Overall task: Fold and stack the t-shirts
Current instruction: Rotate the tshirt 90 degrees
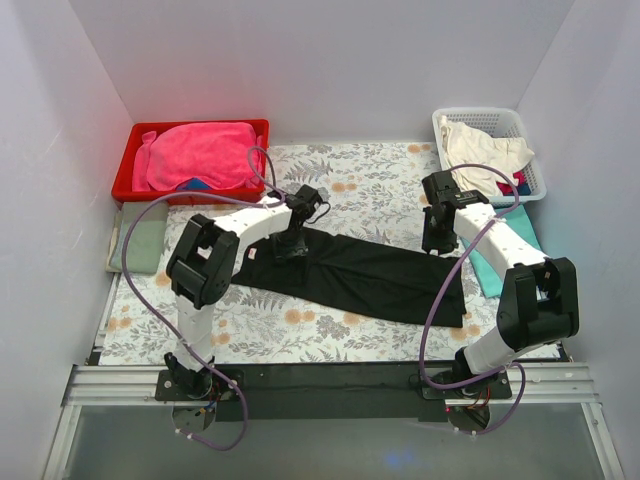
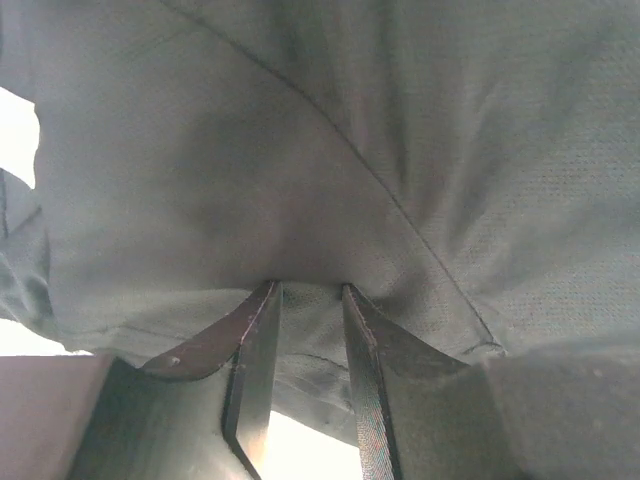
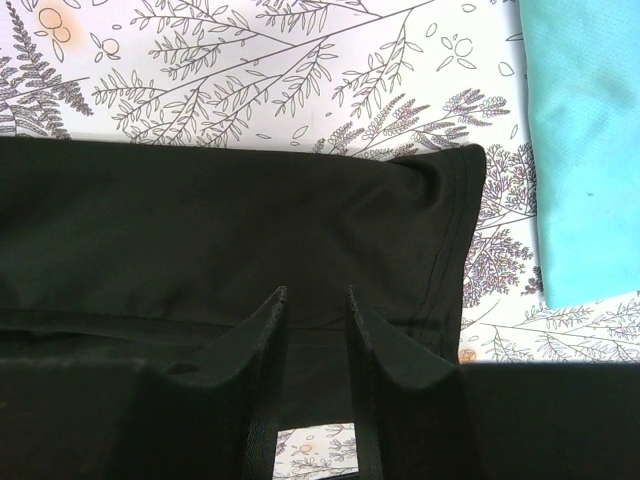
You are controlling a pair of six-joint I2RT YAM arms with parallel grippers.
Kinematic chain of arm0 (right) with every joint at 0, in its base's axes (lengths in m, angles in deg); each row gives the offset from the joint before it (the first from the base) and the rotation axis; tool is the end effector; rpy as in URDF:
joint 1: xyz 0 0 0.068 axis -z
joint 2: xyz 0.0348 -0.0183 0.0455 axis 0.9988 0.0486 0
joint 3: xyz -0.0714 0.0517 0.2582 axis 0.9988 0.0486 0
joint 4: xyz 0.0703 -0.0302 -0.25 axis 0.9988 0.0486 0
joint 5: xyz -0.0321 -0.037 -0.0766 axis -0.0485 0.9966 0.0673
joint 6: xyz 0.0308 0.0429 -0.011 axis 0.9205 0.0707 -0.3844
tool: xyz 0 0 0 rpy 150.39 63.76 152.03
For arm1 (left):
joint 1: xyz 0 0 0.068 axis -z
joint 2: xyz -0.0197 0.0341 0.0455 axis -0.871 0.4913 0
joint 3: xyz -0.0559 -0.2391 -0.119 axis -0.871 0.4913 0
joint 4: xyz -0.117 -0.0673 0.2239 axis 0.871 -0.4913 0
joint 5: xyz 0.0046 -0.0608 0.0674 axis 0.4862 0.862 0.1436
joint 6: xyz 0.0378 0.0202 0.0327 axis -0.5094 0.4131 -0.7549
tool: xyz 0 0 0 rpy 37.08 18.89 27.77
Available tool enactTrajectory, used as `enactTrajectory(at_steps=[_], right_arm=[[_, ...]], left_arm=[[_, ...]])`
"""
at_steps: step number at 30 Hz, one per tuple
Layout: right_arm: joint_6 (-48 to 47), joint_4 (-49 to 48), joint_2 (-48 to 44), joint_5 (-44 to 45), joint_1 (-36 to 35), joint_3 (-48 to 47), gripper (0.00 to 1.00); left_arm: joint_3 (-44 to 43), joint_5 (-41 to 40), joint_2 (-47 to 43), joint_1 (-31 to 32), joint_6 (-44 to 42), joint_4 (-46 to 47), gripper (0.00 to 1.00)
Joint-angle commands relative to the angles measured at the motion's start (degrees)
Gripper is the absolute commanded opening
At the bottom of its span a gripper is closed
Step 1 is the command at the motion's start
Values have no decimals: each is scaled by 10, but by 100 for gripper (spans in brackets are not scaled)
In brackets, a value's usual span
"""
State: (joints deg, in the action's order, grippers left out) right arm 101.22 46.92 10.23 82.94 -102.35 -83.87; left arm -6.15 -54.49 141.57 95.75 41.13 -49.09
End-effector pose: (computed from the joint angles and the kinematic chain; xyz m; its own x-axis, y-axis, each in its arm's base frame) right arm 0.2950 0.0698 0.2393 -0.8852 0.1137 -0.4511 0.1740 0.9802 -0.0943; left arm 0.3138 -0.2103 0.1670 -0.6361 -0.7297 -0.2507 -0.7470 0.6638 -0.0367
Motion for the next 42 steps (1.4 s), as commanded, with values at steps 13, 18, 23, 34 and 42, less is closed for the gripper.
enactTrajectory(at_steps=[13,18,23,34,42], right_arm=[[-10,-19,-19,-21,-4,16,35],[-17,-24,-24,-35,-6,14,36],[-51,-43,-31,-85,-11,20,36],[-119,-33,-62,-144,-86,84,37],[-100,-51,-78,-152,-117,171,37]], left_arm=[[-354,92,257,-70,-54,24,28],[-479,119,344,-78,-87,54,29],[-415,164,322,-89,-115,189,30],[-446,174,261,-106,-189,412,35],[-404,161,156,-108,-241,454,48]])
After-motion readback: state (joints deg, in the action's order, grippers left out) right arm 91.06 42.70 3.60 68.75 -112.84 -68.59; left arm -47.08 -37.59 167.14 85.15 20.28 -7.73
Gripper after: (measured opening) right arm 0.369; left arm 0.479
